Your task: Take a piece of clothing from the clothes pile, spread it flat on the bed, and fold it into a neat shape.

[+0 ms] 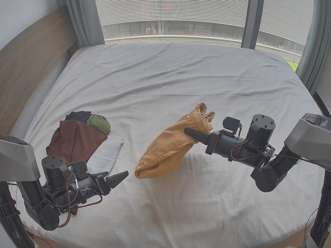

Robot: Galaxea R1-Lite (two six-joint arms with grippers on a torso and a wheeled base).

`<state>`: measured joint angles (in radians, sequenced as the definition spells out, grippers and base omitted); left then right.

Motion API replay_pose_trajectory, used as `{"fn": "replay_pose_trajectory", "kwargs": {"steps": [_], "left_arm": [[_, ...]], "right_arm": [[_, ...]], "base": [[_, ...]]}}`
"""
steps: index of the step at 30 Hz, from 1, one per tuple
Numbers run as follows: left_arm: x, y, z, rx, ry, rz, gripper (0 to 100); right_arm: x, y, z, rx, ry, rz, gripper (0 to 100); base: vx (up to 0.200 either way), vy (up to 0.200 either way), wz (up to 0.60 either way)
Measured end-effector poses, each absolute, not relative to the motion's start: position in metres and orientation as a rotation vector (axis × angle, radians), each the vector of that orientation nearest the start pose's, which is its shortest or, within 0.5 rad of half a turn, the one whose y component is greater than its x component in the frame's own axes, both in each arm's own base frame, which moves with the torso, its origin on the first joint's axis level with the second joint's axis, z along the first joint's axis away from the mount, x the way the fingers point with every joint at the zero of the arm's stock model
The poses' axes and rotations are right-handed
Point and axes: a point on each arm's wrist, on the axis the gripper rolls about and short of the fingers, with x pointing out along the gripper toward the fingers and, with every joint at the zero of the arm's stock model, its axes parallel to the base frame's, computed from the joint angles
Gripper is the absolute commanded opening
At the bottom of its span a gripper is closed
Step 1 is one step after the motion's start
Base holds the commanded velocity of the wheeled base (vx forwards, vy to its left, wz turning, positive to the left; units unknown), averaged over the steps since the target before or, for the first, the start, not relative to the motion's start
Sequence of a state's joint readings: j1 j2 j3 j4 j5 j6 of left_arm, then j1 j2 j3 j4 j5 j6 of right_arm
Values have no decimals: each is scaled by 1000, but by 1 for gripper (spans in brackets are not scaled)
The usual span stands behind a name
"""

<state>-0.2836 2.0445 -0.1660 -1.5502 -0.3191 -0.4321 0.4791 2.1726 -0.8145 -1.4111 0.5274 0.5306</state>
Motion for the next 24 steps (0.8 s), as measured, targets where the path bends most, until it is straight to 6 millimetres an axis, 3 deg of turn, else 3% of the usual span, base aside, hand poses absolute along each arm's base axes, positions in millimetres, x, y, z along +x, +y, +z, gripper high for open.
{"fn": "replay_pose_trajectory", "kwargs": {"steps": [15,24], "left_arm": [[232,-74,42,-426,495,-532,100],[231,-74,42,-427,498,-534,100]], "right_arm": [[376,194,128,490,175,976,0],[407,195,128,492,168,948,0]], "base": [[0,0,0],[0,0,0]]}}
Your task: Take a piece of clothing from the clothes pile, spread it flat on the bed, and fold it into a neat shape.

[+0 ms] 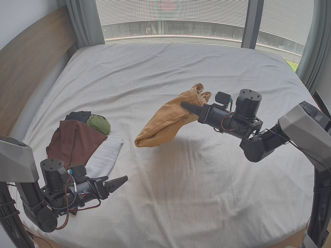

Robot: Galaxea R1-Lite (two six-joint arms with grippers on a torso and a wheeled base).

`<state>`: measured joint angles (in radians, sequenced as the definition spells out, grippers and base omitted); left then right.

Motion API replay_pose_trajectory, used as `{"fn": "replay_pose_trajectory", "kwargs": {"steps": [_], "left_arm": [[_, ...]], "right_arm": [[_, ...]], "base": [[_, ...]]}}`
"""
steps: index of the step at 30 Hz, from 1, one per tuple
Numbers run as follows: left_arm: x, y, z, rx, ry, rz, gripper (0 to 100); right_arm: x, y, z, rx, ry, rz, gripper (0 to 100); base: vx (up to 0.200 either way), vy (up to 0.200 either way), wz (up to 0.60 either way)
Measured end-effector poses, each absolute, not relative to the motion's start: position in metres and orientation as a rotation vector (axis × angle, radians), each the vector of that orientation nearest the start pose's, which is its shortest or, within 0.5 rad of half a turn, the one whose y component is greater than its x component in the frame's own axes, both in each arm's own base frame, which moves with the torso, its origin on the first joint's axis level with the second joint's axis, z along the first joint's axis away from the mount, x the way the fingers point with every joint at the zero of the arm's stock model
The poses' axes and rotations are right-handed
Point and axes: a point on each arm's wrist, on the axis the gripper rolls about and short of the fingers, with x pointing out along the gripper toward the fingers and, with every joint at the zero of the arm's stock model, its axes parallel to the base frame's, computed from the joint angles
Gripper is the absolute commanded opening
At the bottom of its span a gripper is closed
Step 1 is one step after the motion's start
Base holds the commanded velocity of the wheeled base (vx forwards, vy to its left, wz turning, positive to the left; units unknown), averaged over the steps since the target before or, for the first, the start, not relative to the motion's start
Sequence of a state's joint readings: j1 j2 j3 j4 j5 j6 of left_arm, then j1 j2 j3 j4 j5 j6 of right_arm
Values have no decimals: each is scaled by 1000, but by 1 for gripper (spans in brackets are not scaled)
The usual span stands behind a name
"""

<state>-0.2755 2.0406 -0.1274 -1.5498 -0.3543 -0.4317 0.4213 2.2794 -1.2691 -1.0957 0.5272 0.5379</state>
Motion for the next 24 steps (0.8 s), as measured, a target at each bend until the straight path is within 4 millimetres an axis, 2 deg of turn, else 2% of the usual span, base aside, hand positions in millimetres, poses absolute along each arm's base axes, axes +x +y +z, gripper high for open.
{"fn": "replay_pose_trajectory", "kwargs": {"steps": [13,24], "left_arm": [[232,-74,41,-429,501,-534,100],[232,-74,40,-431,506,-537,100]], "right_arm": [[434,202,124,493,177,937,0],[455,204,144,490,142,931,0]], "base": [[0,0,0],[0,0,0]]}}
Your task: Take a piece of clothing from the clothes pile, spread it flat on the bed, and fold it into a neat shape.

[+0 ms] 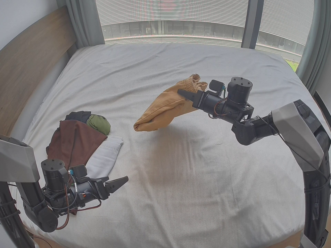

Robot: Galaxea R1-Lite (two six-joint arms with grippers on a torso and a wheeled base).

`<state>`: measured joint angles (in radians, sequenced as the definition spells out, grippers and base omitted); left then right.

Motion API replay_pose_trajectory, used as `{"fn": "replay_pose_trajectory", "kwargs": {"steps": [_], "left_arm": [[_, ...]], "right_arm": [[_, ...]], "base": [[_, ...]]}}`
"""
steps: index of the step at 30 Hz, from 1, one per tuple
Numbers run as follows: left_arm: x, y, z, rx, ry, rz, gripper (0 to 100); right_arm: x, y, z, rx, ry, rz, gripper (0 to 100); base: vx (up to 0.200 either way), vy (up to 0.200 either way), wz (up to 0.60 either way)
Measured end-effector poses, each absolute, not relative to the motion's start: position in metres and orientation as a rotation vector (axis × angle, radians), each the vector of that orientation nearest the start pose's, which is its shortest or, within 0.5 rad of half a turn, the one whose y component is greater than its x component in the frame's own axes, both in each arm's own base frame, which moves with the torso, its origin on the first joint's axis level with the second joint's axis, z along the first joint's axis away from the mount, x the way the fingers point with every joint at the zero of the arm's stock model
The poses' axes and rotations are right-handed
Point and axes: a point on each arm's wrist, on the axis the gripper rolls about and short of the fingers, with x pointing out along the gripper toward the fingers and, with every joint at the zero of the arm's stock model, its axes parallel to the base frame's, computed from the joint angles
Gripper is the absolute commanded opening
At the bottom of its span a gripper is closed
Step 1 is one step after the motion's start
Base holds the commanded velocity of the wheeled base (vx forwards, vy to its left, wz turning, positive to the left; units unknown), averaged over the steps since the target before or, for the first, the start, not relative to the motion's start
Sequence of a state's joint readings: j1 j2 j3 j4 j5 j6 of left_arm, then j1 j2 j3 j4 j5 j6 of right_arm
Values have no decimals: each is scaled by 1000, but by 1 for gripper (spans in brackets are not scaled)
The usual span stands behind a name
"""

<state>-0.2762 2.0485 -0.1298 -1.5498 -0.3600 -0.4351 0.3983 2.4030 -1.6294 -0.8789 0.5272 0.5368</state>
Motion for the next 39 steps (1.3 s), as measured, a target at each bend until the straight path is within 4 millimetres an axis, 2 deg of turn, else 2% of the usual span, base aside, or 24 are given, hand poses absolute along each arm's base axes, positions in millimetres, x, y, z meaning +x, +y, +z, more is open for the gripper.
{"fn": "replay_pose_trajectory", "kwargs": {"steps": [5,10,14,19,23,28,34,35,39], "left_arm": [[232,-74,40,-434,511,-544,100],[231,-74,39,-435,516,-546,100],[231,-74,39,-435,517,-547,100],[231,-74,39,-435,518,-551,100],[231,-74,39,-435,520,-552,100],[232,-75,38,-434,521,-552,100],[232,-75,37,-434,525,-552,100],[232,-75,36,-434,526,-552,100],[232,-75,36,-434,526,-552,100]], "right_arm": [[469,204,128,490,149,917,0],[483,198,86,483,198,881,0],[485,190,51,481,241,853,0],[468,175,3,486,347,805,0],[450,164,-21,487,389,780,0],[430,153,-40,487,406,763,0],[421,150,-58,491,458,746,0],[420,150,-60,491,461,746,100],[419,151,-63,492,464,744,100]], "base": [[0,0,0],[0,0,0],[0,0,0],[0,0,0],[0,0,0],[0,0,0],[0,0,0],[0,0,0],[0,0,0]]}}
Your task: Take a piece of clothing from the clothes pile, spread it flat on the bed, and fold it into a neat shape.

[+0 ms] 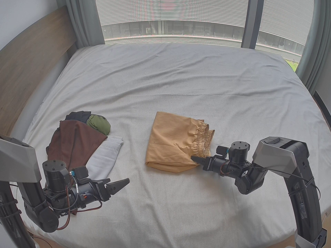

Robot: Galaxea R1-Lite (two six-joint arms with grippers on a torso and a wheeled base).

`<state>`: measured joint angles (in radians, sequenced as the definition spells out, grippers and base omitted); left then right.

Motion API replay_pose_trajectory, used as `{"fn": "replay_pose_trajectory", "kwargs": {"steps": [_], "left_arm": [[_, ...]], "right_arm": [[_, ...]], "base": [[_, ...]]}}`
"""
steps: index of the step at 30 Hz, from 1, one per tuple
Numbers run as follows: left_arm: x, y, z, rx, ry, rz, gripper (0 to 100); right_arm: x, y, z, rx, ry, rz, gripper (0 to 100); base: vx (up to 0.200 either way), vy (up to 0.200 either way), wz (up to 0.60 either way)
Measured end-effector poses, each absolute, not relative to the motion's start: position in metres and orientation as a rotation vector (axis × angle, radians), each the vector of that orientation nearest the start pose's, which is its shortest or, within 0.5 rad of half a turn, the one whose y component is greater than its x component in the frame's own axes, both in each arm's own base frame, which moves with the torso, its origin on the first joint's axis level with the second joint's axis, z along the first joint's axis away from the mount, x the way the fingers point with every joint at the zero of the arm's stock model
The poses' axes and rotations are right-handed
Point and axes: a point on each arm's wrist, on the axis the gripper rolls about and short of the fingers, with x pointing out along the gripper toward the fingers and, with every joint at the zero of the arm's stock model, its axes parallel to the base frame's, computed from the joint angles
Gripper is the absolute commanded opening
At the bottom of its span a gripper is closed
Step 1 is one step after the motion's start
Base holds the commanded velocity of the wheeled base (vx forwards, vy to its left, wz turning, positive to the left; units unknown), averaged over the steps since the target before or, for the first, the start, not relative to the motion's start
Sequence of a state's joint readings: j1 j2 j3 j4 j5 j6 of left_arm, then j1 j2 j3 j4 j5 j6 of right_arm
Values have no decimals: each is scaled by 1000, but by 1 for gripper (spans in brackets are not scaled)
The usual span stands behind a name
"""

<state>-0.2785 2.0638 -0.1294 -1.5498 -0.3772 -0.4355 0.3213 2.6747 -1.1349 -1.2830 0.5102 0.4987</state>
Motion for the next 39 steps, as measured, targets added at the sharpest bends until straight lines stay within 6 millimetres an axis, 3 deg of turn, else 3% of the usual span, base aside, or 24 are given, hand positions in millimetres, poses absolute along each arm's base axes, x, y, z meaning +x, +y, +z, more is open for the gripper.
{"fn": "replay_pose_trajectory", "kwargs": {"steps": [7,14,19,24,28,32,35,39], "left_arm": [[233,-75,36,-434,524,-550,100],[233,-74,37,-434,522,-548,100],[234,-74,37,-433,519,-547,100],[234,-73,37,-434,517,-544,100],[235,-73,37,-434,515,-543,100],[235,-73,37,-434,514,-542,100],[235,-72,37,-434,514,-541,100],[235,-72,37,-434,513,-541,100]], "right_arm": [[407,152,-62,488,478,733,100],[363,153,-57,475,606,733,100],[329,165,-28,454,638,804,100],[307,178,16,468,587,892,100],[313,182,47,487,493,927,100],[334,184,63,505,410,929,100],[354,186,57,514,387,915,100],[383,184,35,524,383,879,100]], "base": [[0,0,0],[0,0,0],[0,0,0],[0,0,0],[0,0,0],[0,0,0],[0,0,0],[0,0,0]]}}
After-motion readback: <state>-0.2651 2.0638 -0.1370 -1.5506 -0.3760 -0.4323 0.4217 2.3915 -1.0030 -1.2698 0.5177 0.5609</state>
